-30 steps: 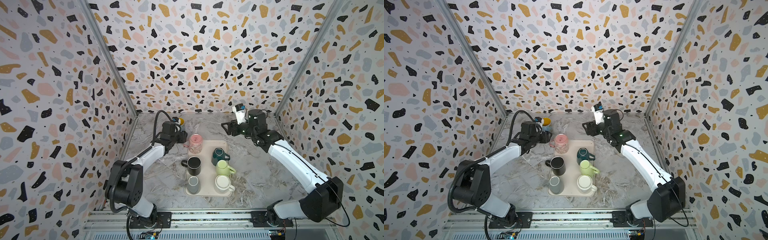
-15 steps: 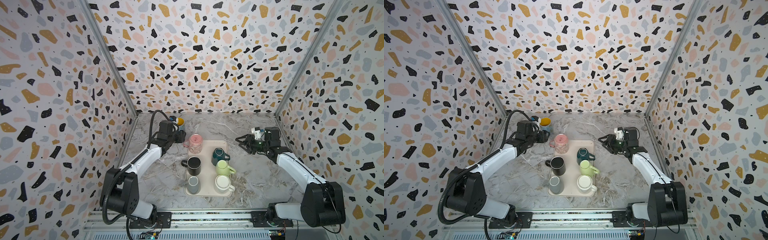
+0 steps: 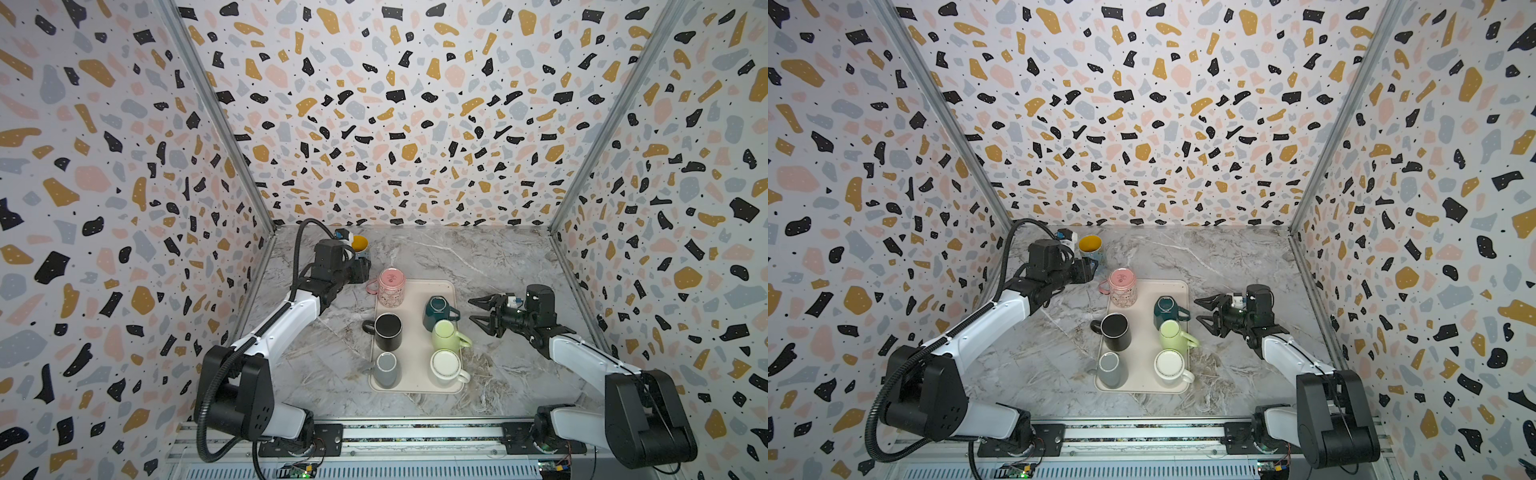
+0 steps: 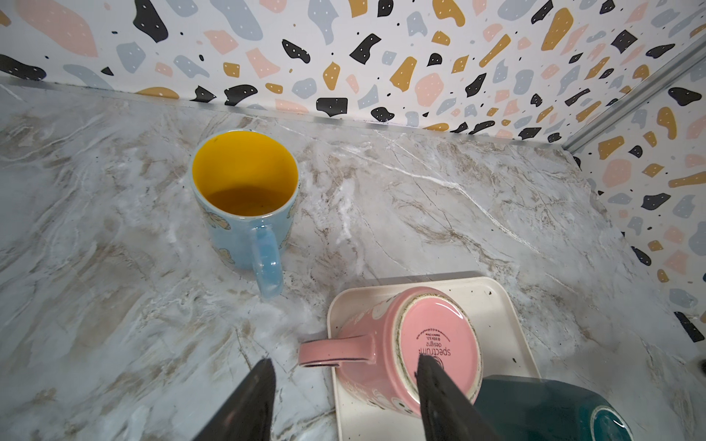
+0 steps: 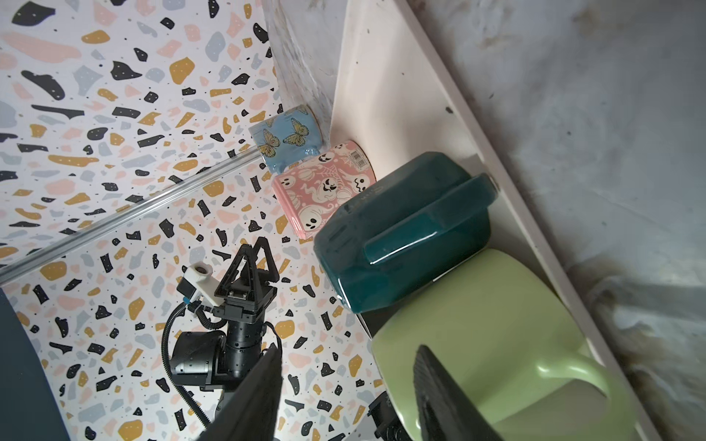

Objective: Turn the mug right side up
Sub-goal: 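Release the mug handle with the left gripper while the right arm withdraws, then reach the right gripper down to the dark green mug on the tray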

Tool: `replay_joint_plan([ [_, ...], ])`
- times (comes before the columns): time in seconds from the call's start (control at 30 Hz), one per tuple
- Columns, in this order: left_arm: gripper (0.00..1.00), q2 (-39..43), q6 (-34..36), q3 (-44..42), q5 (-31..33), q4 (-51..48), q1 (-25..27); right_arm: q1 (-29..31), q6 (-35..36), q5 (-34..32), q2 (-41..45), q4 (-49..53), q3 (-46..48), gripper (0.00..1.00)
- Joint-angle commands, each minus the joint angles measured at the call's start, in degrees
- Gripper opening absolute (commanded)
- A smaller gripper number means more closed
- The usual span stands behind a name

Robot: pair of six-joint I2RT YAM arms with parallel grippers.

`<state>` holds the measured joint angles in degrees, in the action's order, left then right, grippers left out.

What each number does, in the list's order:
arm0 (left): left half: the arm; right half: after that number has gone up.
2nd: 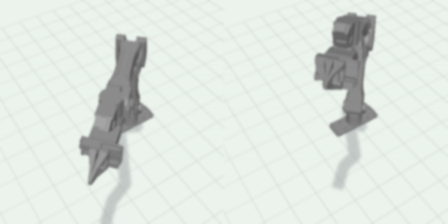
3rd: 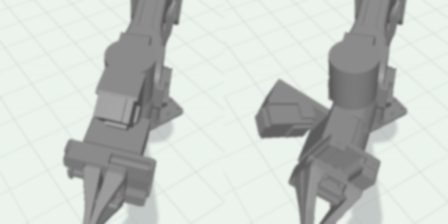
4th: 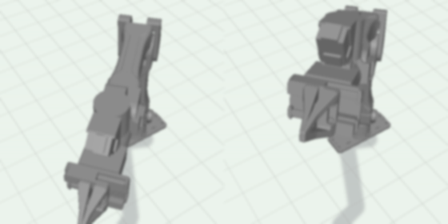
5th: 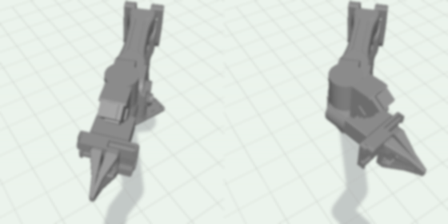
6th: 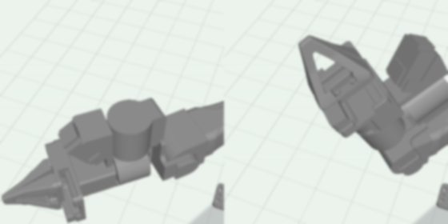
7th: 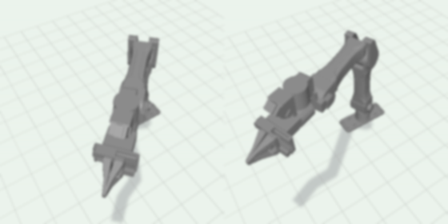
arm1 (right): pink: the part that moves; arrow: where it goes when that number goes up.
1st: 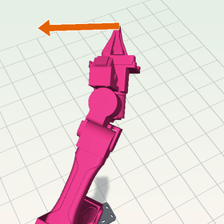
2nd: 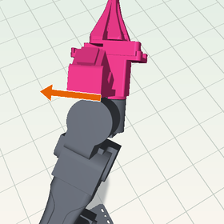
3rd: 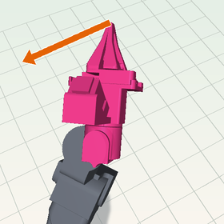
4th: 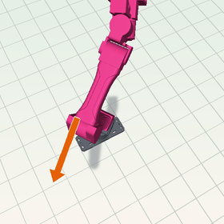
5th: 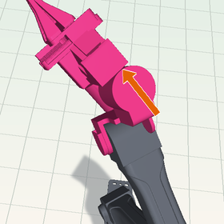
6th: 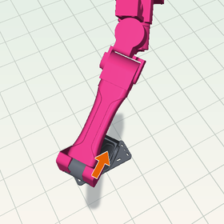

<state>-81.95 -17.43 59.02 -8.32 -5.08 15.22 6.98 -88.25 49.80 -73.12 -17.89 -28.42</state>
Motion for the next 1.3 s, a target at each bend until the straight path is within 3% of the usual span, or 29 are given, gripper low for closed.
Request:
replay_joint_plan([
  [0.0,0.6,1.17,-0.94,0.13,-0.18,1.28,0.05,-0.3,-5.91,1.17,-1.66,-5.49,0.34,0.57],
  [0.37,0.61,0.72,-1.88,1.4,-0.71,0.25,-0.04,-0.54,-10.63,6.45,-12.85,-11.0,-3.04,0.59],
  [0.83,0.62,-0.01,-2.63,3.02,0.41,-1.07,-0.04,-0.57,-4.17,10.6,-19.0,3.41,-11.71,0.7],
  [1.27,0.62,-1.28,-2.67,3.77,-0.26,-1.41,-0.08,0.59,-3.34,11.53,-23.89,3.48,-13.35,0.71],
])
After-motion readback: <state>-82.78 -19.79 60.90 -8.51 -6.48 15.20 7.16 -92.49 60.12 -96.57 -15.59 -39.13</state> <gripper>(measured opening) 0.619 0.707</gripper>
